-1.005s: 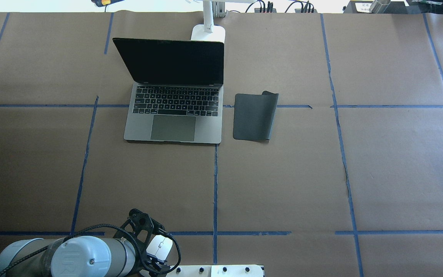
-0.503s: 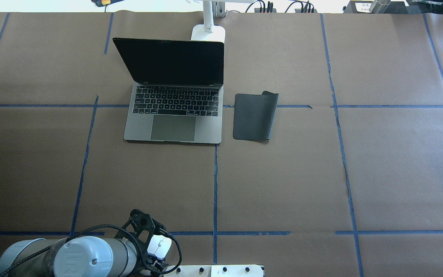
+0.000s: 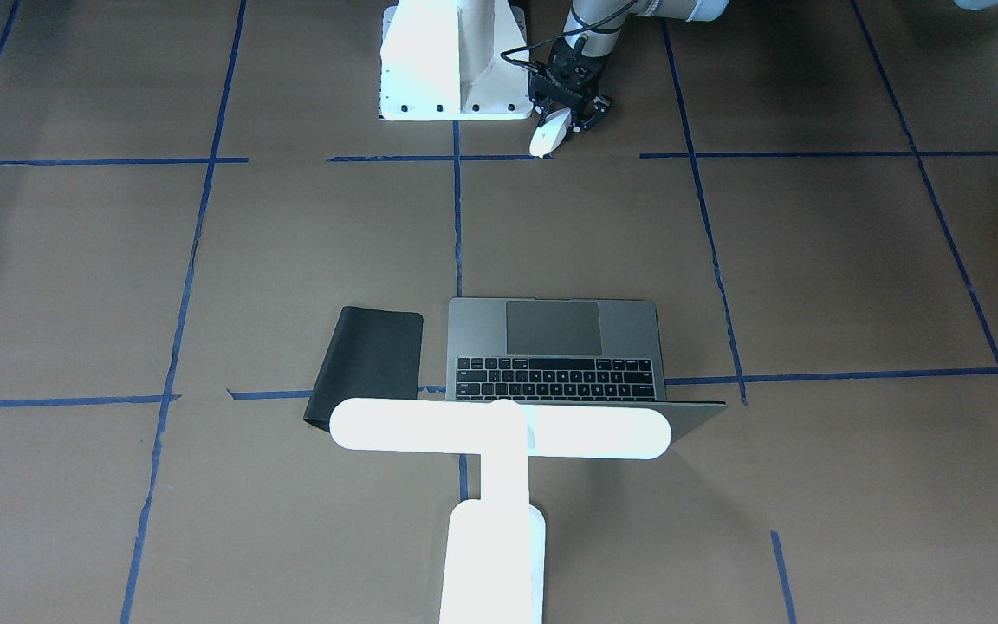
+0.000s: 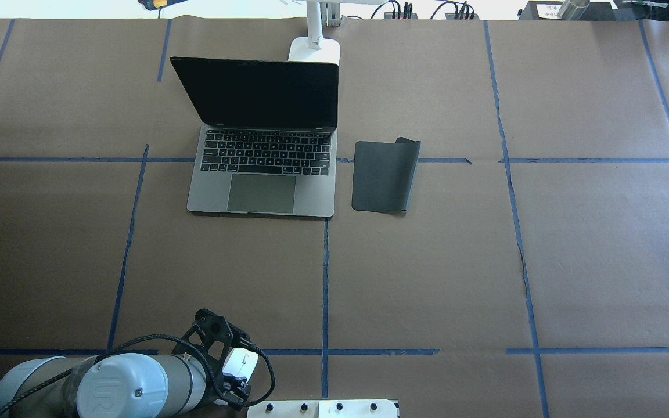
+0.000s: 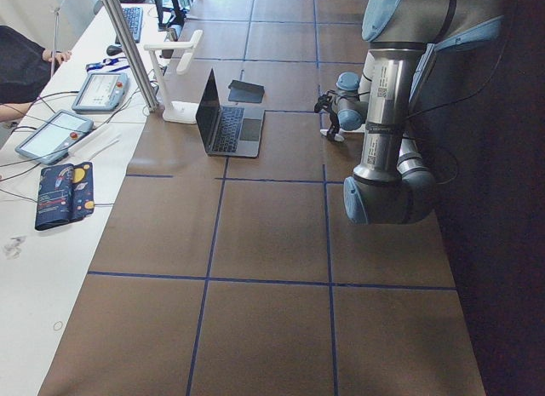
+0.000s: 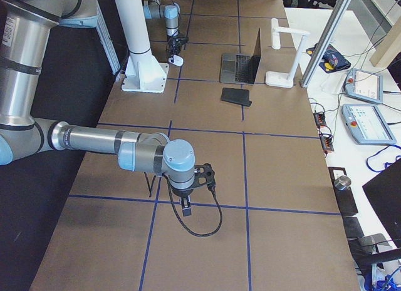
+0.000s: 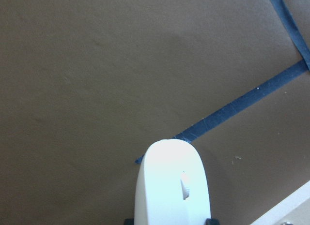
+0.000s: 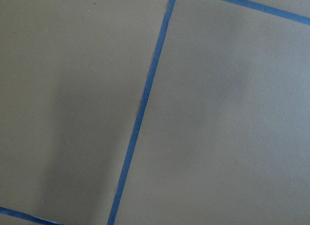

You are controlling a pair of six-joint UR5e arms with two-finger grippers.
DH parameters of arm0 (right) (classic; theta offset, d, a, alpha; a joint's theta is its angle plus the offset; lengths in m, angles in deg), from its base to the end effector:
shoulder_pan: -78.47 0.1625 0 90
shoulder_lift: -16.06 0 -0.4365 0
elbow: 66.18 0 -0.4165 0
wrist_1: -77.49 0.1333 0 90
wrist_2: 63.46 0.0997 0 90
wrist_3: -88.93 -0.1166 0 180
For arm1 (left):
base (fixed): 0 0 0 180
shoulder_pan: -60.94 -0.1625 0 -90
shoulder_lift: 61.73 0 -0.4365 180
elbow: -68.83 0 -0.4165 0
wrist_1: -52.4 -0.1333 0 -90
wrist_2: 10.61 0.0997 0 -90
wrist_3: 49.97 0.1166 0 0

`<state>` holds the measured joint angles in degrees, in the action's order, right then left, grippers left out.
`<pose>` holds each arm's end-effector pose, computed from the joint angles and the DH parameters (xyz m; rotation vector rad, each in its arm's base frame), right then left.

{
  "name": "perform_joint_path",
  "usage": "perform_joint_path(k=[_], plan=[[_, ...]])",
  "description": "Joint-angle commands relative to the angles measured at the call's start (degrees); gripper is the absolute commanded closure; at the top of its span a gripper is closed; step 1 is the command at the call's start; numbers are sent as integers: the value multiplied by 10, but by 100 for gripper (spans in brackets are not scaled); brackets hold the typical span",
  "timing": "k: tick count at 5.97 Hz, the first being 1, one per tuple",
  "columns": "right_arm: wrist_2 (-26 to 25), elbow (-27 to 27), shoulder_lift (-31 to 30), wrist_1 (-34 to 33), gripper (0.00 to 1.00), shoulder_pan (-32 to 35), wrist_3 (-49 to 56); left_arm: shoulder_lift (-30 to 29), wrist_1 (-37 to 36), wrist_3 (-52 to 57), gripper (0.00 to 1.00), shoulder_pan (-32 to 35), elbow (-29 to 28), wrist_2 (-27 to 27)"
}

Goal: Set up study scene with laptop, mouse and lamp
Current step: 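Reach the left gripper down to the white mouse and grasp it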

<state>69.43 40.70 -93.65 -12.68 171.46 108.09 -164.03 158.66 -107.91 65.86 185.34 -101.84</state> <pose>0.0728 -0.3606 0.6845 0.0951 -0.7461 -0.2492 0.5569 -0.1792 0.3130 0.2887 0.9262 0.4467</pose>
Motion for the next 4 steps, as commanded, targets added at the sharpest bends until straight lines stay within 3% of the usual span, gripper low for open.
perform_joint_path(k=[1,2,4], plan=[[0,0,1,0,0,0,0,-2,0,-2,80,11,16,-2],[1,1,2,-1,0,0,-1,-5,0,-14,96,20,16,-2],[4,1,4,-1,0,0,-2,-8,0,-28,100,46,30,-5]])
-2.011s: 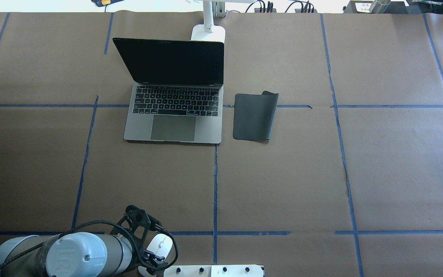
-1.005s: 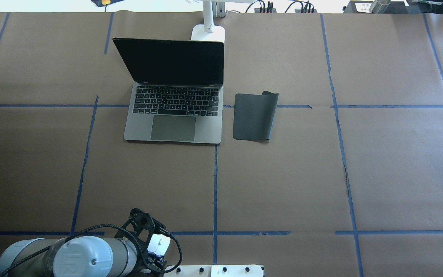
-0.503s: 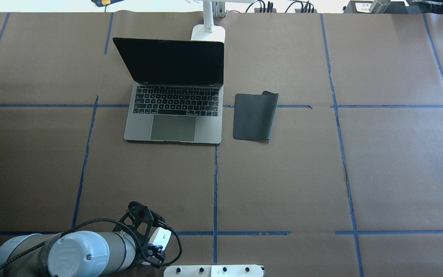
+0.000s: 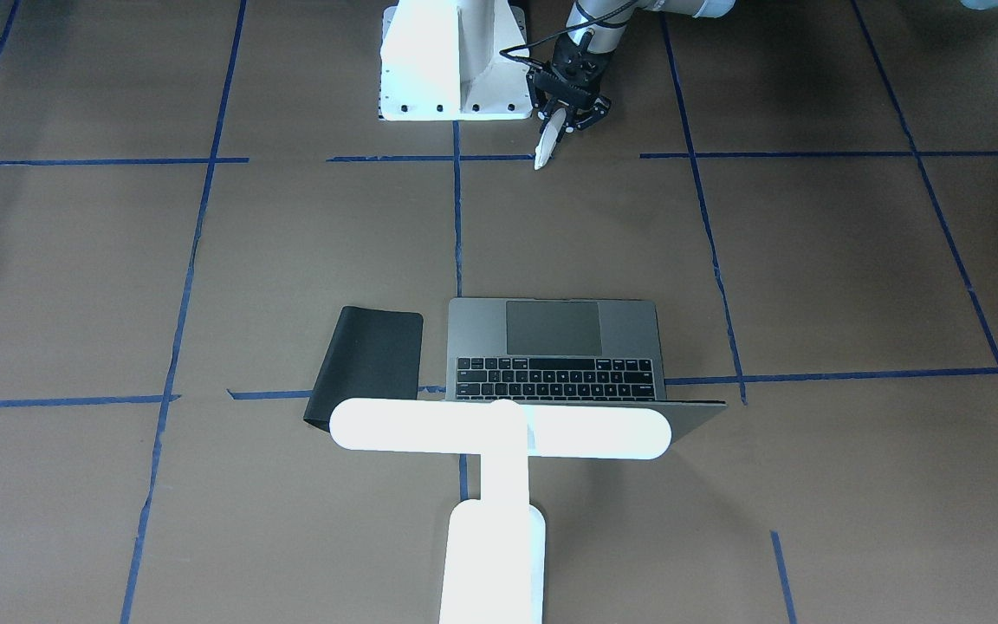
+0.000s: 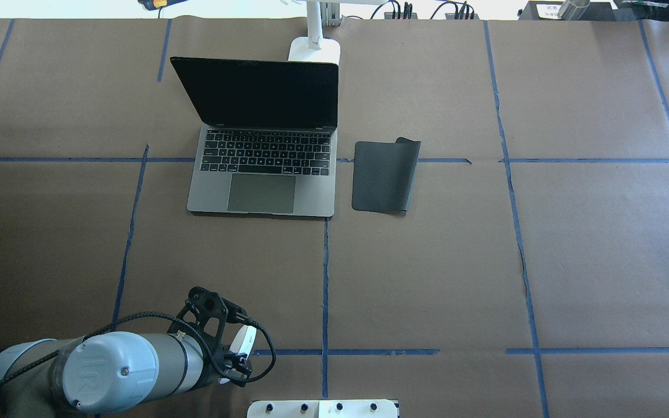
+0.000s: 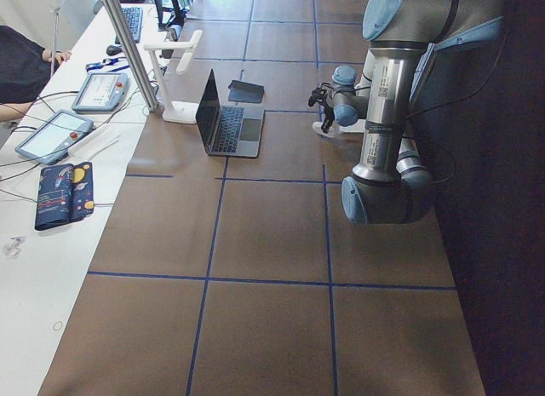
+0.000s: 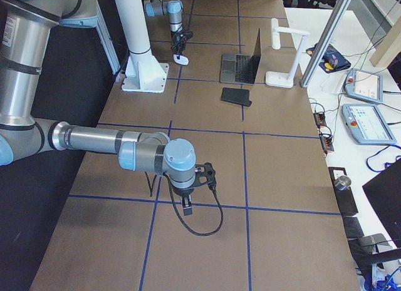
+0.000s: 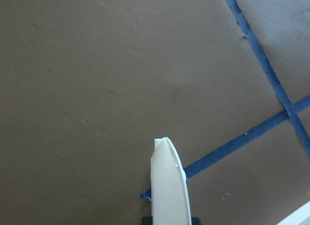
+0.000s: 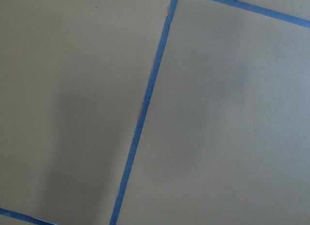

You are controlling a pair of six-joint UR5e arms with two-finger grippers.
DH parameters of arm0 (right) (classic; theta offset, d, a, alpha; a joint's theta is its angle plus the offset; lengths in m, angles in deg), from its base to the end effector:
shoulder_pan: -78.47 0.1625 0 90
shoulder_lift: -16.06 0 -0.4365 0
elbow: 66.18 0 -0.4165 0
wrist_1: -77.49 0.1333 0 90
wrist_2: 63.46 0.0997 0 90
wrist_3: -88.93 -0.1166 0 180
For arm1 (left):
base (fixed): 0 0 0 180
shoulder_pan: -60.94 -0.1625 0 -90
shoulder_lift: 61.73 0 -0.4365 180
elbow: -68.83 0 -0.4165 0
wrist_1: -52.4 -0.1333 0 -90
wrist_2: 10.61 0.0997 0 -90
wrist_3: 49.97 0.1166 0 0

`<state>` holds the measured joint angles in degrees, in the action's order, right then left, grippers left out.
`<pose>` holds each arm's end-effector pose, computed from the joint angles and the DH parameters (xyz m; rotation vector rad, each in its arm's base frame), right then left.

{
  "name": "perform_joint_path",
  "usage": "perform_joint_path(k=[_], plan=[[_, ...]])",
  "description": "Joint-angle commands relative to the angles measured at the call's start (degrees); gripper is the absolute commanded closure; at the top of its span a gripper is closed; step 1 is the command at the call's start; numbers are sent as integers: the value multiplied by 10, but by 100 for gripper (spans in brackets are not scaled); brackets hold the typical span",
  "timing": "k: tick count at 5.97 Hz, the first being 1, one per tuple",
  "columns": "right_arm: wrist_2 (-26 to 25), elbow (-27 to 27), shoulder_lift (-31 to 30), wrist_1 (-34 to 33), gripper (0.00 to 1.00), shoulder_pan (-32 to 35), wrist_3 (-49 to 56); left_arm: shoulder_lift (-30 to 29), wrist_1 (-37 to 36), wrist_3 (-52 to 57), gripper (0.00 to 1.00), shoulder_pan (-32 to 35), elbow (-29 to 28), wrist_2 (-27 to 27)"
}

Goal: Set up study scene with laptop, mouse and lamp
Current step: 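Carry the white mouse with the left gripper over the mouse pad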

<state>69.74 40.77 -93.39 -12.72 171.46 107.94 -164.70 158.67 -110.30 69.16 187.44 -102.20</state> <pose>0.0725 -0.3630 0.6819 0.0999 -0.7506 -0.2483 0.5369 -0.2090 0.2891 0.3056 0.9688 0.3558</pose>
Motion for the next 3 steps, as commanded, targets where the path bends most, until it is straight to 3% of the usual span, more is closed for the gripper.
perform_joint_path(k=[1,3], plan=[[0,-1,6,-1,0,0,0,-30,-2,-4,100,37,10,-1],[1,-1,6,-1,0,-1,0,-133,-11,-5,100,108,-48,-4]])
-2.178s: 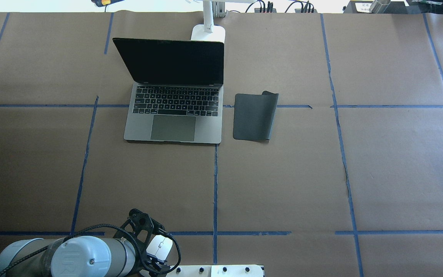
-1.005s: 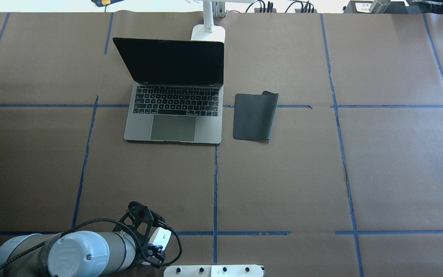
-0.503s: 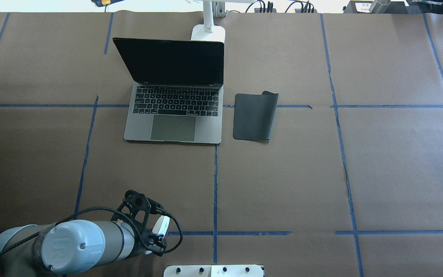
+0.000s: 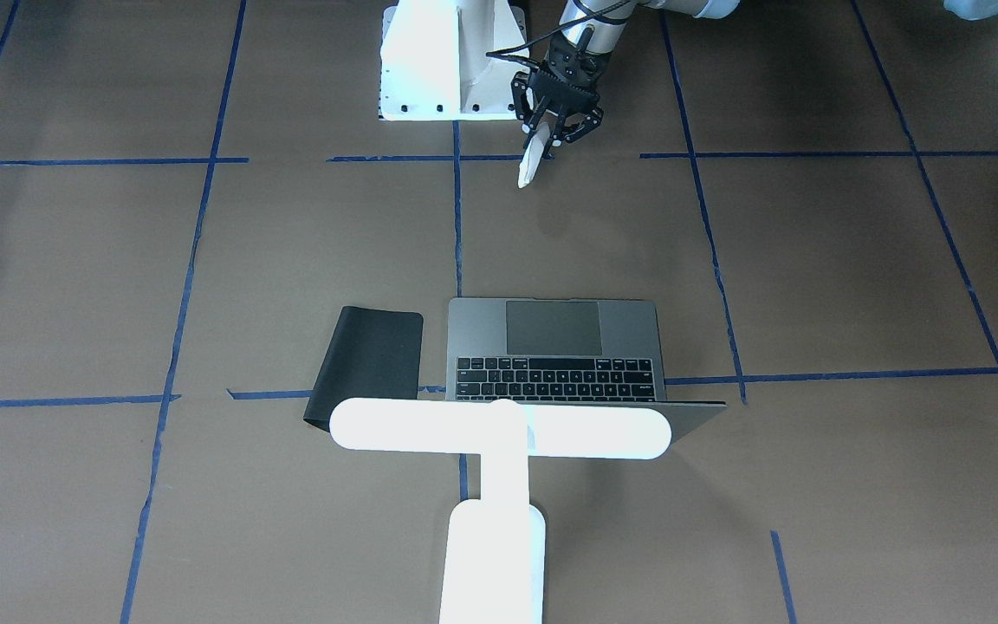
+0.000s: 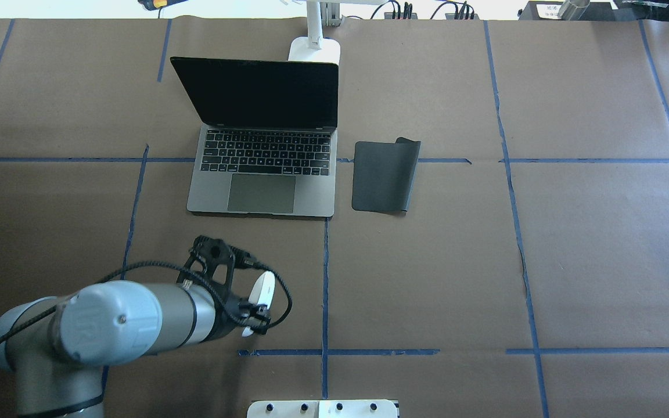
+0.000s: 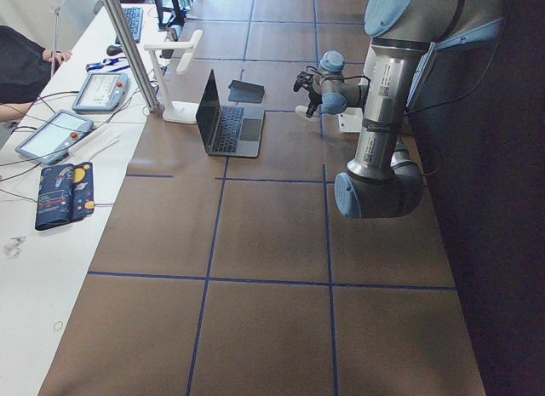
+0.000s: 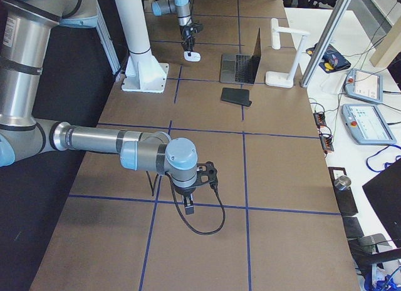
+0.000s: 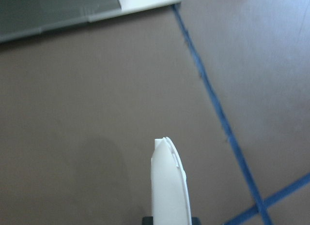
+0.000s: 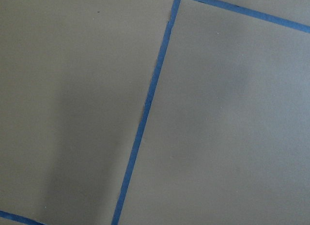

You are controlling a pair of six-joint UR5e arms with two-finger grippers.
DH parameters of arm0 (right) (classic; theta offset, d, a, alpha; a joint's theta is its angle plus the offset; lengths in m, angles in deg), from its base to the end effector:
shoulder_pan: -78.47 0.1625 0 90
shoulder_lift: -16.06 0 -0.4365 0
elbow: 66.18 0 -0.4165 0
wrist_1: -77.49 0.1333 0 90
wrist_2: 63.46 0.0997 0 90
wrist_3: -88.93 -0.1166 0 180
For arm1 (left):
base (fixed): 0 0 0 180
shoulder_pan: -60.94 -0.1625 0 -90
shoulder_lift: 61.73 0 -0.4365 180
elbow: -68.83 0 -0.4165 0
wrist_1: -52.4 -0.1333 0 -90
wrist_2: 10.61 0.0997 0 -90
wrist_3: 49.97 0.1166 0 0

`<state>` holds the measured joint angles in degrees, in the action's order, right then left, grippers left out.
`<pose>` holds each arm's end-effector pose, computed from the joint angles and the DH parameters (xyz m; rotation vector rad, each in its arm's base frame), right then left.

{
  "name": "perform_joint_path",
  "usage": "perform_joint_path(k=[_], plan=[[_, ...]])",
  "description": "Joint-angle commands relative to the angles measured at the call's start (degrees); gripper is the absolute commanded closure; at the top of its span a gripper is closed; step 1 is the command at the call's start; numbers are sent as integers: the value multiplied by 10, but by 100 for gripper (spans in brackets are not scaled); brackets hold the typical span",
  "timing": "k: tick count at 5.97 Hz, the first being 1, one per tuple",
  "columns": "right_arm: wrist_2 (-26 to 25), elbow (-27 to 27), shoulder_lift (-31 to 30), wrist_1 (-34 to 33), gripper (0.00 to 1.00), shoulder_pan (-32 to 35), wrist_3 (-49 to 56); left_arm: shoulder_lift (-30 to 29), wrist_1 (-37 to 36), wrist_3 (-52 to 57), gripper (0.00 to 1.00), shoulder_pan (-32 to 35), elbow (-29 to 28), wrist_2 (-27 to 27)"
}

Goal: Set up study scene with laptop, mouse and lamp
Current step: 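Carry the white mouse with the left gripper over the mouse pad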

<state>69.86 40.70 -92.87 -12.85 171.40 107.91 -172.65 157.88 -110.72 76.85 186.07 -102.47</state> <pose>0.0722 -0.3675 0.6792 0.1050 -0.7518 -0.2508 0.5246 -0.2842 0.2223 0.4006 1.0392 0.2263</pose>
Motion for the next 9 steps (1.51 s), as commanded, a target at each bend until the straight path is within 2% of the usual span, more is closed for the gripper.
perform_joint_path(k=[1,3,5,6,7,8,9], plan=[[-1,-2,0,0,0,0,0,-116,-3,-3,100,62,-101,-19],[-1,-2,0,0,0,0,0,-252,-1,-31,100,102,-258,-38],[-1,-3,0,-1,0,0,0,-471,25,-63,100,124,-555,-43],[0,-7,0,-1,0,0,0,-537,97,-87,100,126,-694,-43],[0,-8,0,0,0,0,0,-582,123,-92,100,127,-773,-43],[1,-10,0,0,0,0,0,-583,123,-94,96,127,-778,-43],[1,-10,0,1,0,0,0,-582,122,-105,67,142,-779,-71]])
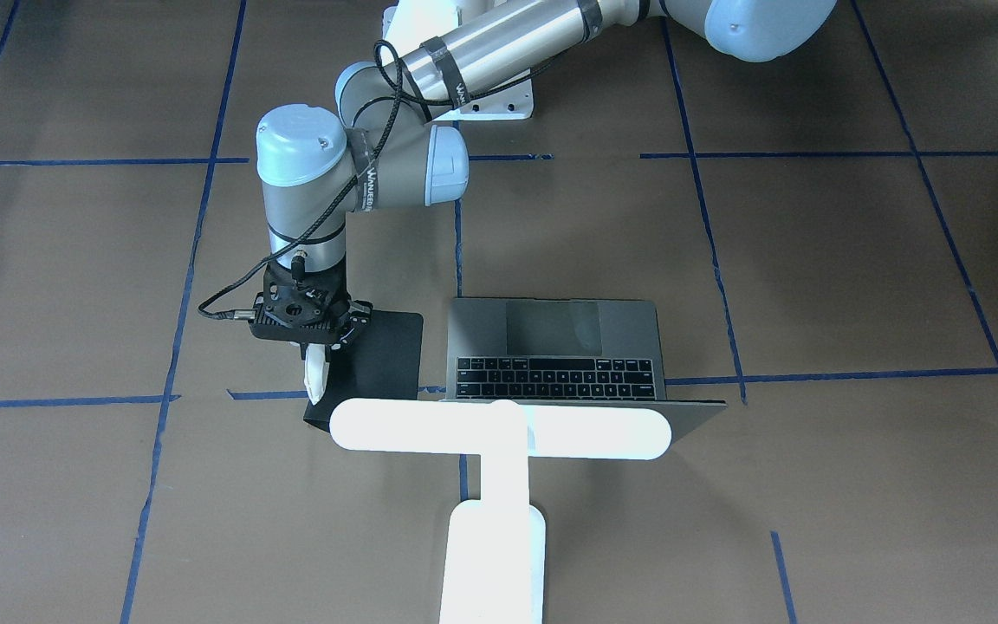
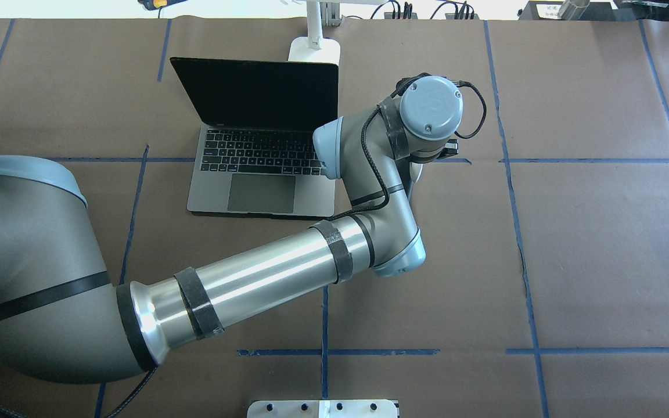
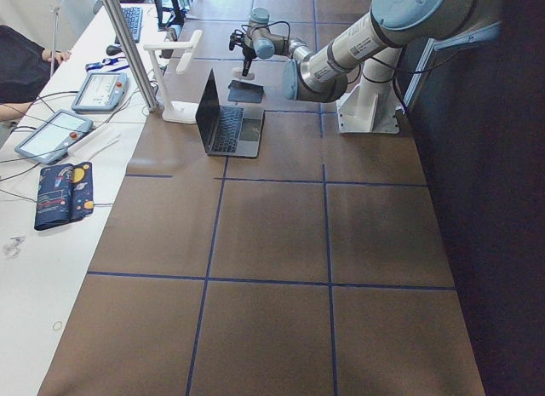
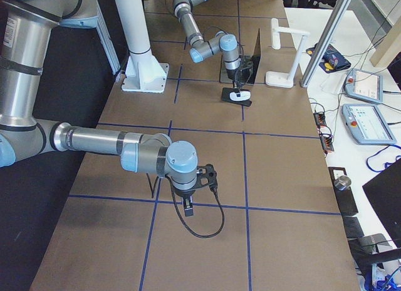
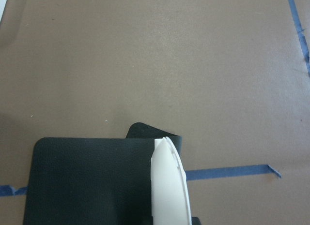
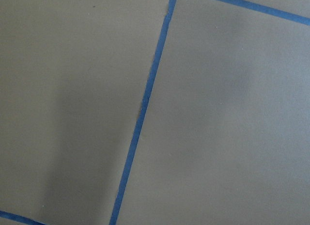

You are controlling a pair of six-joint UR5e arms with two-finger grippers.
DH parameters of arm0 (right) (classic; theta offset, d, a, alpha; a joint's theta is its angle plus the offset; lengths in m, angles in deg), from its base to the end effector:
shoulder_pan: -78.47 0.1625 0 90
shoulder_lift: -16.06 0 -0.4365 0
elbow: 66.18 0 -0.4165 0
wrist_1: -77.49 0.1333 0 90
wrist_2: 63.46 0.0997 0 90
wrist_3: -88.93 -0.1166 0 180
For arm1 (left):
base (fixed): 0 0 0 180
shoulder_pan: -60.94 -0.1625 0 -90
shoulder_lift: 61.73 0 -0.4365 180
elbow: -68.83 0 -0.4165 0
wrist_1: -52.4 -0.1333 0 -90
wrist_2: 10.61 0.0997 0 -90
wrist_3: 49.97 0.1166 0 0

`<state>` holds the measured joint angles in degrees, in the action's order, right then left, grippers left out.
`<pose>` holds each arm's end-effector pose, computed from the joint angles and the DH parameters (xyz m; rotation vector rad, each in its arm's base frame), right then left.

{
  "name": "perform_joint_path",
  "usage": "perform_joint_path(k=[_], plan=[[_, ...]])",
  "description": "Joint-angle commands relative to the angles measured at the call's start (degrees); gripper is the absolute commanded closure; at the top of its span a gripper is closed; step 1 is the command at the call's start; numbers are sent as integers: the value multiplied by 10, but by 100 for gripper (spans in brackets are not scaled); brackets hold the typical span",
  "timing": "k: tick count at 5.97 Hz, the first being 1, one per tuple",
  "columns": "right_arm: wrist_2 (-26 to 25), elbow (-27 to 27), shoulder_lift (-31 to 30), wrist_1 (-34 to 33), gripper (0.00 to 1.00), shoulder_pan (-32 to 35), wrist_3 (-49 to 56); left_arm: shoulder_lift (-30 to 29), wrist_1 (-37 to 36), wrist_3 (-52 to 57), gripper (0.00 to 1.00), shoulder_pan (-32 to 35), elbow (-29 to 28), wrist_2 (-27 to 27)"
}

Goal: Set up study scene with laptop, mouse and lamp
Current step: 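Carry the white mouse with the left gripper over the mouse pad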

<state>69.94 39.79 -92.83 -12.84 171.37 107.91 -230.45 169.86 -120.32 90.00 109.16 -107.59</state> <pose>0.0718 -0.3662 0.6869 0.0910 -0.7557 -0.2455 0.7670 -0.5625 0.0264 0.3044 0.9437 -0.0905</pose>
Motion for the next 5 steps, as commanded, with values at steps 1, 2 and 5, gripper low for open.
perform_joint_path(k=[1,2,5], plan=[[2,0,0,0,0,0,-1,3,1,16,37,31,-15,-60],[5,0,1,1,0,0,-1,15,1,54,27,45,-17,-69],[9,0,1,1,0,0,-1,89,1,58,0,83,61,-167]])
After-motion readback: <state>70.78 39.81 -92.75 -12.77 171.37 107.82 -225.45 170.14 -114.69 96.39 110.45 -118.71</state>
